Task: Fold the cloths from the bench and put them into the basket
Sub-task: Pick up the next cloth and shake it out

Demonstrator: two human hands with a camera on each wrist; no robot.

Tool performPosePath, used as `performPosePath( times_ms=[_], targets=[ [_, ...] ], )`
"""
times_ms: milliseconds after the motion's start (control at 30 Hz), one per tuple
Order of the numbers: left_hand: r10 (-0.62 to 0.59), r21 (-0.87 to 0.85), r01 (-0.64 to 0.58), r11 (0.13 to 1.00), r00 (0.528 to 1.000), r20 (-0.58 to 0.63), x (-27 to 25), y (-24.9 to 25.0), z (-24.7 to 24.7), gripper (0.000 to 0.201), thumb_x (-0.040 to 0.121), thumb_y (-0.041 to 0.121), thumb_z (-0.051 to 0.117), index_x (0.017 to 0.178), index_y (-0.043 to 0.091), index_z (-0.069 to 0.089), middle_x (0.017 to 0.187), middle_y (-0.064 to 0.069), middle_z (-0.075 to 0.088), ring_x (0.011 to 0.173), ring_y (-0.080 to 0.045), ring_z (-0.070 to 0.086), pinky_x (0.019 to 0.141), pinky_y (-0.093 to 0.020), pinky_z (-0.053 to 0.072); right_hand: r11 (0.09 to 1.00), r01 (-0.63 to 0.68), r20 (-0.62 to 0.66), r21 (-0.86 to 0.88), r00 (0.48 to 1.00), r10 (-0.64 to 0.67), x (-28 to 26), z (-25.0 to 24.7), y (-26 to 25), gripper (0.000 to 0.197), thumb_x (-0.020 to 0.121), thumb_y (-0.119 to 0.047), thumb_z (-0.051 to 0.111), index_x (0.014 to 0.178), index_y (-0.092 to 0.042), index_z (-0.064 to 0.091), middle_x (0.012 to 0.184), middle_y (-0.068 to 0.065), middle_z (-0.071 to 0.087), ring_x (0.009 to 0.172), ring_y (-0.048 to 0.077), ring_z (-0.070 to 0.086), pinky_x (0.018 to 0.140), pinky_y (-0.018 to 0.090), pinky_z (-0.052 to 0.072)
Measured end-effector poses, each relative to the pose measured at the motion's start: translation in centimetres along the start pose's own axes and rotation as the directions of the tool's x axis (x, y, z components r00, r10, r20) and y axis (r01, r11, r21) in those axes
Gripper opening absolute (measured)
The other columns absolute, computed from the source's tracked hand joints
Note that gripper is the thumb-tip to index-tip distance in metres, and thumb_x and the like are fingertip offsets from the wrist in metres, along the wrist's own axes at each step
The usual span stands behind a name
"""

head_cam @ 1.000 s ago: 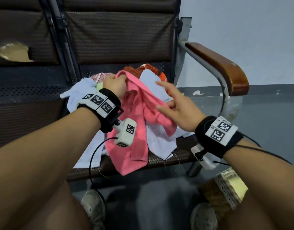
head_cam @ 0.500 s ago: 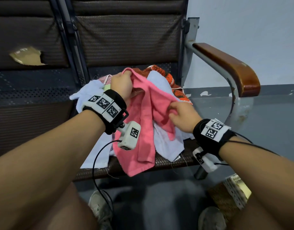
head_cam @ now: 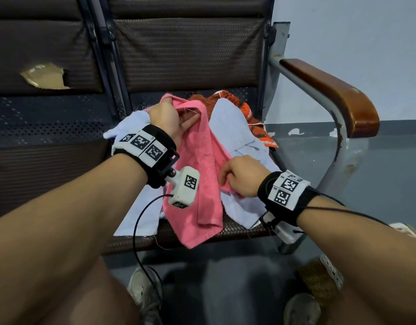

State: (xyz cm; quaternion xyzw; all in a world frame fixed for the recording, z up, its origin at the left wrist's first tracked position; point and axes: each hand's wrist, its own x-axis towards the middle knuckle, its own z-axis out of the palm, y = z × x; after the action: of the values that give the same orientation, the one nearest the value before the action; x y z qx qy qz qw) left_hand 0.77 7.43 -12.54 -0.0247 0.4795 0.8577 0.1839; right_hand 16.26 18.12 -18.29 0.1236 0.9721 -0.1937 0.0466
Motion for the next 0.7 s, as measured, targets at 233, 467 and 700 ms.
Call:
performPosePath(
  times_ms=[233, 467, 700],
  targets=[
    [-0.034, -0.026, 0.036, 0.999, 0.997, 0.064, -0.5, 0.5, -0.2, 0.024, 0.099, 0.007, 0.042, 0.080, 0.004, 0.056, 0.069, -0.015, 0.067, 0.062, -0.028, 0.068, 0.069, -0.040, 0.062, 0.992, -0.073, -0.175, -0.098, 0.983, 0.055, 0.8, 2.6, -1.9, 0.073, 0.077, -0.084, 0.027, 0.058, -0.017, 0.047, 0.057, 0.002, 0.052, 0.054, 0.023, 0.053, 0.048, 0.029, 0.035],
    [-0.038, 0.111, 0.028, 0.993, 0.995, 0.089, -0.1, 0.3, -0.6, 0.021, 0.096, 0.008, 0.047, 0.078, 0.009, 0.056, 0.067, -0.010, 0.068, 0.060, -0.024, 0.068, 0.060, -0.031, 0.059, 0.972, -0.170, -0.086, -0.164, 0.984, 0.158, 1.7, 3.6, -1.0, 0.036, 0.096, -0.044, 0.047, 0.084, -0.011, 0.055, 0.101, 0.017, 0.068, 0.091, 0.035, 0.066, 0.067, 0.033, 0.042],
    [0.038, 0.242, -0.045, 0.969, 0.999, 0.036, 2.4, 0.3, -2.5, 0.009, 0.095, -0.006, 0.052, 0.095, -0.002, 0.060, 0.089, -0.018, 0.061, 0.065, -0.020, 0.059, 0.053, -0.020, 0.052, 0.915, -0.178, -0.424, 0.363, 0.842, 0.333, 0.8, -3.1, 3.2, 0.032, 0.100, -0.012, 0.038, 0.092, -0.003, 0.067, 0.101, 0.022, 0.068, 0.088, 0.031, 0.059, 0.079, 0.033, 0.043]
  ],
)
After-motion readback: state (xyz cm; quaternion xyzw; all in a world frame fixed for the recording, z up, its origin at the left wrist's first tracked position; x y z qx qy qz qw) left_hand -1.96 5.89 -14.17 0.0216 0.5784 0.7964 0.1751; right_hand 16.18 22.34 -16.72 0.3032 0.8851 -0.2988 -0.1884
